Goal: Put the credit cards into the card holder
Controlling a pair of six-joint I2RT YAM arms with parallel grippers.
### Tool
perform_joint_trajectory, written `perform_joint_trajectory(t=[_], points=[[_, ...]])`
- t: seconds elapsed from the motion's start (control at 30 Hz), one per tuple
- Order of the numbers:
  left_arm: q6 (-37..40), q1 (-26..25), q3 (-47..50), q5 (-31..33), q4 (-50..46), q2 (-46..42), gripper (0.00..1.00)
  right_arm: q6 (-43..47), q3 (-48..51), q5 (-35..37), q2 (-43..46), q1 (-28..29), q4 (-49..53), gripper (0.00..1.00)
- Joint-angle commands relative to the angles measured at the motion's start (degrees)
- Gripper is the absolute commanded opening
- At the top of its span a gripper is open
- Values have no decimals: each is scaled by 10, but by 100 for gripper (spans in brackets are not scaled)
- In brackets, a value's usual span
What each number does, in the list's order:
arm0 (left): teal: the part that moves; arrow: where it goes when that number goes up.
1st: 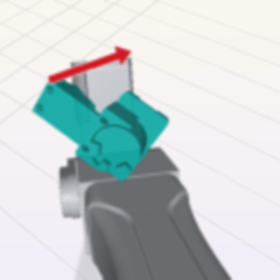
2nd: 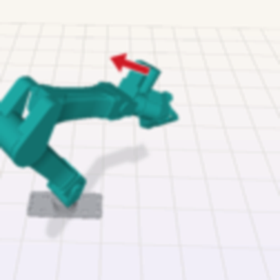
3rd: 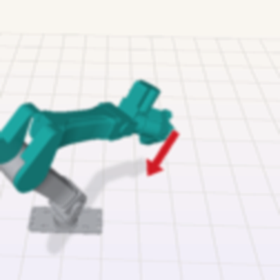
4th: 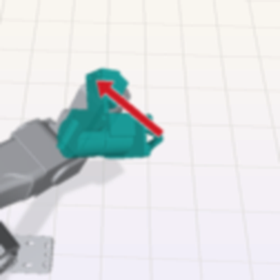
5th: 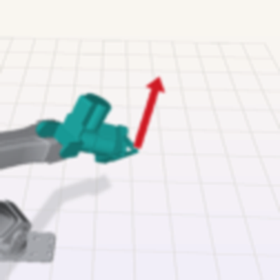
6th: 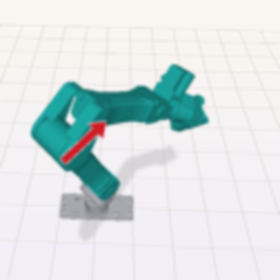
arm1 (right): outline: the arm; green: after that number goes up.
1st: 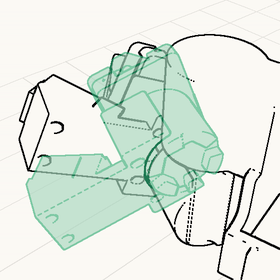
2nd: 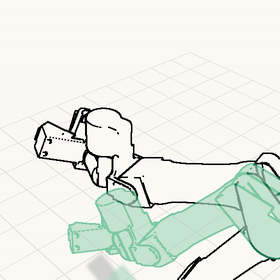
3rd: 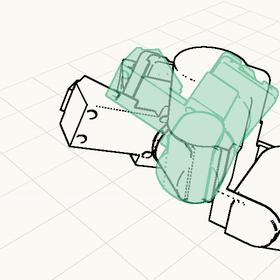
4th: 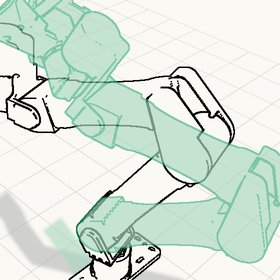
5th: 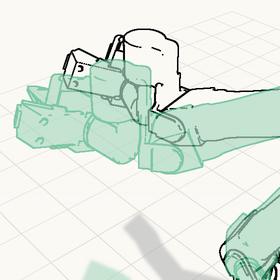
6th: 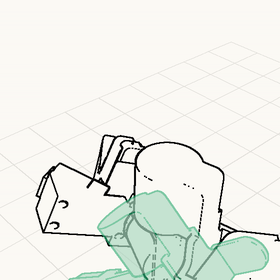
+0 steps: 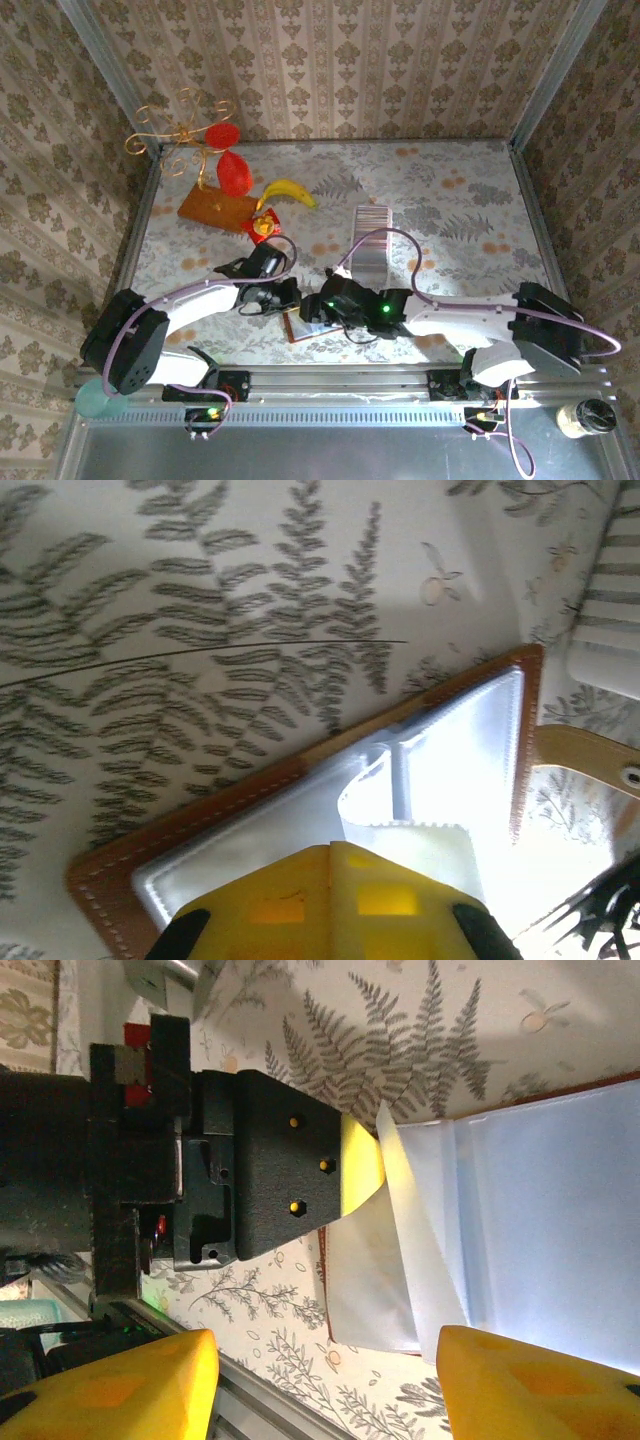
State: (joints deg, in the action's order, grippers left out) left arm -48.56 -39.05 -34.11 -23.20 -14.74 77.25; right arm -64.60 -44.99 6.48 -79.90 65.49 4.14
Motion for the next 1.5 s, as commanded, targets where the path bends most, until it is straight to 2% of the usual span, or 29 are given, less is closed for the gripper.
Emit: perform_joint_trajectory(t=[0.0,0.2,0.43,0.47,0.53,0.6,0.87,1.03,1.27,1.47], points=[[17,-14,-27,-20,-15,12,0,31,22,67,55,-7,51,62],[12,-44,-51,-17,-6,46,0,145,47,102,143,-45,120,60],[2,-68,-78,-5,6,93,0,516,83,106,238,-67,120,57],[0,-72,-77,-1,7,95,0,570,91,92,245,-75,119,57],[-4,-77,-73,6,6,93,0,618,99,68,252,-107,108,55],[-5,-79,-67,18,-7,78,0,685,107,-32,261,-151,91,55],[-37,-92,-1,50,-36,-35,1,879,54,-91,197,-226,130,58],[-54,-102,40,48,-18,-52,2,973,22,-108,131,-279,141,58],[-51,-102,67,71,-27,-52,0,1086,-10,-95,52,-295,136,63],[-36,-66,93,77,-39,-65,0,1144,-16,-81,9,-295,110,69]])
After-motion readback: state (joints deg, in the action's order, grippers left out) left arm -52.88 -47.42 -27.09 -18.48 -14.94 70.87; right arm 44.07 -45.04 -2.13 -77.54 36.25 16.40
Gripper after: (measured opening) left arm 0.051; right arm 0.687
